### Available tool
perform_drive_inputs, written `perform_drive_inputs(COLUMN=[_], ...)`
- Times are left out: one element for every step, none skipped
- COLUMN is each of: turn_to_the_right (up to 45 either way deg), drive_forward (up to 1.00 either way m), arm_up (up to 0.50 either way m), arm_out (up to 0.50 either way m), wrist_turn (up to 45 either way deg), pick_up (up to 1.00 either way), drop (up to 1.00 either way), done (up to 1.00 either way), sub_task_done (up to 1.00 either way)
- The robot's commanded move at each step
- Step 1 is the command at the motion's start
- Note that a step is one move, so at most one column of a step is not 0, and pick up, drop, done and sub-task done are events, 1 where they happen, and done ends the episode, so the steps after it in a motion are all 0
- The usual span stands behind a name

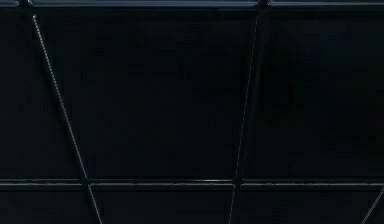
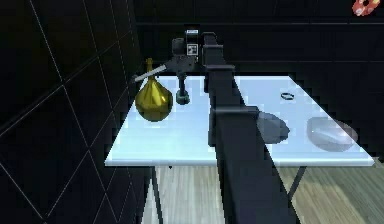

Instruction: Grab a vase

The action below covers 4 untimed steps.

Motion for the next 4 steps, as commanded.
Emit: perform_drive_inputs(turn_to_the_right=[0.0,0.0,0.0,0.0], drive_forward=[0.0,0.0,0.0,0.0], arm_up=[0.0,-0.16,0.0,0.1], arm_out=[0.0,0.0,0.0,0.0], wrist_turn=[9.0,0.0,0.0,0.0], pick_up=[0.0,0.0,1.0,0.0], drop=[0.0,0.0,0.0,0.0], done=[0.0,0.0,0.0,0.0], sub_task_done=[0.0,0.0,0.0,0.0])
